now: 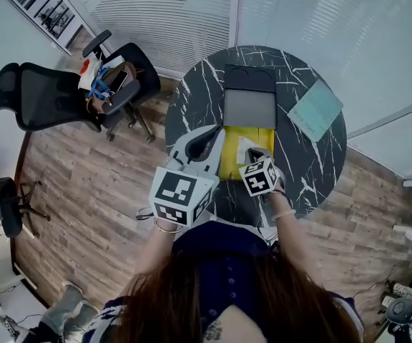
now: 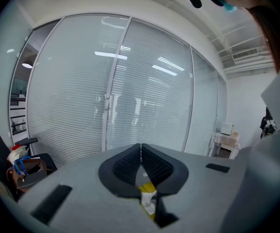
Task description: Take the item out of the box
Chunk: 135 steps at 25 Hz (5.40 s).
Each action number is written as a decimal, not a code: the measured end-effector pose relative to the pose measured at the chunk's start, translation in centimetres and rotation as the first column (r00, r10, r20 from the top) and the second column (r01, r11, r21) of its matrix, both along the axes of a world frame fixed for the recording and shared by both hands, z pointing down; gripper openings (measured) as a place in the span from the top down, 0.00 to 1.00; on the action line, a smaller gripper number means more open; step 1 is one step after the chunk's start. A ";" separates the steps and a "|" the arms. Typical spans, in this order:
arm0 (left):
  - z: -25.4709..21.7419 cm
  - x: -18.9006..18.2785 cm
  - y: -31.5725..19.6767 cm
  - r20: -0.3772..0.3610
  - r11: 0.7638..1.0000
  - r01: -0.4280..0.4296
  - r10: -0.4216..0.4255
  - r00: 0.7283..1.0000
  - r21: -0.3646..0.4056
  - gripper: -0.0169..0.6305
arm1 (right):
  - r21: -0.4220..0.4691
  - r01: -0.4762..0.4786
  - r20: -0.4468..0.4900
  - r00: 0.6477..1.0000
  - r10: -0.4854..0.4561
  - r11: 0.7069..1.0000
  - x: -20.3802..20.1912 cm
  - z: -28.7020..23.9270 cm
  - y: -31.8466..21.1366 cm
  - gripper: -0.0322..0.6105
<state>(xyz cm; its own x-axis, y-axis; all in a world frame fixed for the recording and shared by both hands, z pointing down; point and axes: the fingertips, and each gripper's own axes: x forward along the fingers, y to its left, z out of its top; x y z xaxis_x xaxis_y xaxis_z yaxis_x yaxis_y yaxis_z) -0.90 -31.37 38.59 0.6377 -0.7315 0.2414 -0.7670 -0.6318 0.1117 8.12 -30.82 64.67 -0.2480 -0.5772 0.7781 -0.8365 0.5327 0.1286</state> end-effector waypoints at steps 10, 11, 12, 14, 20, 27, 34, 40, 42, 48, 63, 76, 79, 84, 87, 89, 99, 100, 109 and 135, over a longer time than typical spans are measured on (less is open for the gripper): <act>-1.1 0.3 2.1 -0.001 1.000 0.002 -0.002 1.000 0.026 0.93 | 0.104 -0.059 0.049 0.997 0.054 0.993 1.0 -4.5 0.6 0.91; -1.2 0.3 2.4 0.000 1.000 0.002 -0.002 1.000 0.028 0.93 | 0.112 -0.063 0.057 0.997 0.057 0.992 1.1 -5.0 0.8 0.91; -1.3 0.4 2.7 0.000 1.000 0.001 -0.001 1.000 0.030 0.93 | 0.121 -0.066 0.063 0.996 0.058 0.990 1.1 -5.5 1.0 0.91; -1.5 0.6 3.3 0.001 0.999 -0.001 0.001 1.000 0.036 0.93 | 0.143 -0.069 0.072 0.996 0.059 0.987 1.2 -6.3 1.4 0.91; -2.0 1.1 4.9 0.001 0.999 0.004 -0.004 1.000 0.051 0.93 | 0.200 -0.075 0.085 0.995 0.059 0.977 1.7 -8.8 2.5 0.91; -2.4 2.0 6.9 0.005 0.998 0.016 -0.017 1.000 0.066 0.93 | 0.262 -0.089 0.125 0.990 0.058 0.961 2.6 -11.8 4.0 0.91; -2.7 2.8 8.4 0.005 0.997 0.028 -0.028 1.000 0.077 0.93 | 0.323 -0.108 0.173 0.983 0.054 0.940 3.3 -14.6 5.3 0.91; -2.7 2.9 9.1 0.004 0.997 0.033 -0.034 0.999 0.074 0.93 | 0.366 -0.160 0.235 0.969 0.076 0.917 3.8 -17.1 6.5 0.91; -2.6 3.0 9.4 0.002 0.997 0.034 -0.035 0.999 0.072 0.93 | 0.386 -0.171 0.249 0.966 0.077 0.906 3.9 -18.1 6.9 0.91; -2.6 2.7 10.2 -0.001 0.997 0.033 -0.033 0.999 0.072 0.93 | 0.432 -0.193 0.278 0.958 0.074 0.881 3.7 -20.4 8.0 0.91; -3.2 1.2 13.5 -0.030 0.995 -0.034 0.037 0.999 0.096 0.93 | 0.538 -0.266 0.310 0.945 0.106 0.800 2.6 -25.9 12.9 0.91; -3.7 -1.4 16.7 -0.055 0.992 -0.060 0.067 0.996 0.110 0.93 | 0.595 -0.283 0.311 0.944 0.110 0.752 0.1 -29.2 17.4 0.91; -3.8 -2.1 17.5 -0.057 0.992 -0.061 0.067 0.996 0.112 0.93 | 0.614 -0.287 0.315 0.943 0.105 0.735 -0.6 -30.2 18.4 0.91; -4.0 -2.5 19.0 -0.059 0.990 -0.069 0.076 0.995 0.121 0.93 | 0.633 -0.290 0.314 0.944 0.104 0.717 -1.2 -31.0 20.3 0.91; -4.2 -2.6 19.8 -0.062 0.989 -0.075 0.083 0.995 0.129 0.93 | 0.642 -0.290 0.312 0.944 0.104 0.710 -1.5 -31.4 21.3 0.91; -4.4 -2.6 20.5 -0.064 0.987 -0.080 0.089 0.994 0.136 0.93 | 0.648 -0.293 0.314 0.944 0.105 0.703 -1.6 -31.8 22.0 0.91; -4.8 -3.2 23.4 -0.071 0.986 -0.077 0.088 0.994 0.147 0.93 | 0.656 -0.291 0.311 0.945 0.102 0.696 -2.2 -32.2 25.1 0.91; -4.9 -3.3 23.7 -0.071 0.986 -0.076 0.088 0.994 0.149 0.93 | 0.657 -0.290 0.310 0.945 0.102 0.696 -2.3 -32.3 25.4 0.91; -5.0 -3.7 26.1 -0.068 0.984 -0.081 0.092 0.993 0.158 0.93 | 0.665 -0.296 0.315 0.944 0.101 0.686 -2.8 -32.4 27.8 0.91; -4.7 -4.4 32.0 -0.066 0.982 -0.090 0.102 0.993 0.166 0.93 | 0.667 -0.289 0.311 0.946 0.096 0.687 -4.2 -31.6 33.9 0.91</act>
<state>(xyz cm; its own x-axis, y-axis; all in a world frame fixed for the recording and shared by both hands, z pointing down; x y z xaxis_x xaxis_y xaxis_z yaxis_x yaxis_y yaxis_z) -5.35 0.65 33.88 0.7182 -0.6919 0.0741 -0.6957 -0.7162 0.0560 3.88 3.07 33.04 -0.1841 -0.9808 0.0645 -0.9642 0.1930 0.1821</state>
